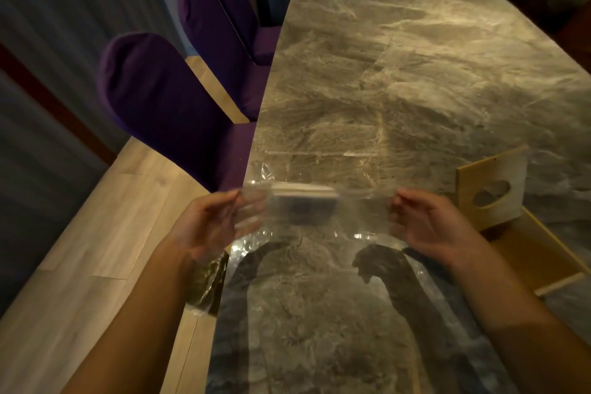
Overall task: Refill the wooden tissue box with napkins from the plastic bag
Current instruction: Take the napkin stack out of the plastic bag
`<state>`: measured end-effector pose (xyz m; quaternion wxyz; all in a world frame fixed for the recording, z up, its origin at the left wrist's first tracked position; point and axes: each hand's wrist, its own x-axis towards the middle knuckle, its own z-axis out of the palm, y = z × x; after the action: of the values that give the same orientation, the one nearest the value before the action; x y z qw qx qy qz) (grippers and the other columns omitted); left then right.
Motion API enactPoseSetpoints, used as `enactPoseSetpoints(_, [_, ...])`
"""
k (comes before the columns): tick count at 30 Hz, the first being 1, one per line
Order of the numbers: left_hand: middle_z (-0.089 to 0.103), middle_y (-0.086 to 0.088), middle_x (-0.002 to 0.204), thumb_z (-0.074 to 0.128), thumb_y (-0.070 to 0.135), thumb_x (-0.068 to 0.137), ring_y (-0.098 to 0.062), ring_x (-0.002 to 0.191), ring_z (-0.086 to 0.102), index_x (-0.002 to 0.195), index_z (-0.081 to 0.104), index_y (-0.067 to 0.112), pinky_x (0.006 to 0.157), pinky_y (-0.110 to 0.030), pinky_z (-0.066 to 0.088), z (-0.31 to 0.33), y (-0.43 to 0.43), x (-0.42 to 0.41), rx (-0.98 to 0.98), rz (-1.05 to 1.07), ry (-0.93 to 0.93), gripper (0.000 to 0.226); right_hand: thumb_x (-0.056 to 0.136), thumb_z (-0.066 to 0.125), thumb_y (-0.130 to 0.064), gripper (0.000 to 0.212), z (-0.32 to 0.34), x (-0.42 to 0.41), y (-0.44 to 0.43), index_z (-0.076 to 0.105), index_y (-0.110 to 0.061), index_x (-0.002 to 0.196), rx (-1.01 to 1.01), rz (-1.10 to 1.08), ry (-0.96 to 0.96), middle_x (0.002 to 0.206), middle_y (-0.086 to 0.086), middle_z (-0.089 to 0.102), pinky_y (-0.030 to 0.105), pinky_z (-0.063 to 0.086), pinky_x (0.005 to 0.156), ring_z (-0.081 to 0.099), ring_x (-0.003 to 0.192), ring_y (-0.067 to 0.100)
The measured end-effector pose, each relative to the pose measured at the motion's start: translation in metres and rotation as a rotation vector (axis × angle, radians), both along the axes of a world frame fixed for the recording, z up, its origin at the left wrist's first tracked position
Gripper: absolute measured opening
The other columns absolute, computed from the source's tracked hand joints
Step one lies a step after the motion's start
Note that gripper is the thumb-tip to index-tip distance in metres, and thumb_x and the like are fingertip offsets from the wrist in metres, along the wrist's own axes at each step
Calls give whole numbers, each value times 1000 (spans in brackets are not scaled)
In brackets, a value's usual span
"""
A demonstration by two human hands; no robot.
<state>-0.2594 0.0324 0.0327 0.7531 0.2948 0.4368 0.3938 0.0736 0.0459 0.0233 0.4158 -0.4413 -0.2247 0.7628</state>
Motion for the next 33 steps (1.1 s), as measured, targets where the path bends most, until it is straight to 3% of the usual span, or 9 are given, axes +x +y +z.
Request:
enactPoseSetpoints(3, [68, -16, 111, 88, 29, 47, -28, 102, 65, 104, 65, 1, 87, -43, 50, -24, -17, -18, -122, -147, 126, 68, 71, 62, -11, 3, -17, 9, -23, 62, -9, 69, 30, 140, -110, 66, 4, 63, 25, 48, 52, 59, 59, 14])
enactPoseSetpoints(7, [68, -22, 103, 91, 14, 48, -31, 99, 67, 89, 69, 0, 87, -41, 54, -50, -39, -35, -291, -405, 322, 49, 57, 83, -12, 28, -46, 27, -46, 67, -1, 78, -54, 344, -224, 77, 17, 66, 33, 56, 59, 65, 71, 25])
enactPoseSetpoints(10, [68, -24, 110, 74, 3, 67, -35, 102, 66, 106, 62, -4, 82, -41, 57, -55, -43, -33, -381, -317, 402, 41, 73, 71, -8, 22, -51, 28, -49, 64, 4, 90, -115, 349, -282, 89, 25, 66, 39, 57, 69, 67, 78, 32])
enactPoseSetpoints(14, [72, -19, 103, 64, 20, 79, -32, 97, 67, 106, 64, -1, 81, -40, 56, -57, -30, -18, -352, -128, 478, 34, 73, 67, -16, 38, -50, 17, -37, 60, 7, 102, -152, 229, -345, 90, 26, 68, 42, 57, 70, 68, 73, 32])
enactPoseSetpoints(18, [74, -14, 77, 53, 19, 92, -22, 65, 70, 90, 64, 2, 59, -30, 60, -61, -15, -3, -385, 28, 415, 21, 88, 54, -9, 16, -47, -1, -27, 60, 6, 91, -184, 141, -397, 73, 21, 67, 49, 52, 76, 67, 60, 28])
enactPoseSetpoints(21, [66, -6, 59, 48, 19, 95, -14, 52, 63, 68, 60, 9, 52, -24, 57, -60, -9, 6, -388, 67, 368, 31, 89, 54, -14, 18, -43, -7, -20, 59, -3, 76, -181, 81, -355, 58, 11, 64, 35, 50, 59, 62, 54, 22])
enactPoseSetpoints(27, [72, -11, 69, 54, 18, 87, -16, 54, 68, 83, 61, 5, 51, -26, 58, -42, 3, 1, -389, 135, 89, 16, 89, 51, -18, 27, -29, -9, -2, 54, -10, 63, -211, -27, -135, 46, 3, 60, 19, 46, 37, 60, 39, 13])
enactPoseSetpoints(30, [74, -12, 80, 56, 15, 84, -18, 64, 72, 86, 62, 3, 53, -28, 59, -27, 11, 4, -350, 219, 23, 13, 91, 46, -17, 31, -19, -11, 9, 52, -10, 62, -156, -55, -61, 43, 3, 59, 17, 46, 37, 57, 37, 11])
enactPoseSetpoints(33, [64, -14, 116, 57, 17, 79, -23, 103, 67, 73, 59, 8, 78, -36, 57, -19, 14, 4, -236, 180, -62, 11, 91, 45, -19, 37, -10, -9, 17, 54, -11, 56, -60, -68, -30, 47, 2, 60, 19, 45, 43, 55, 40, 11])
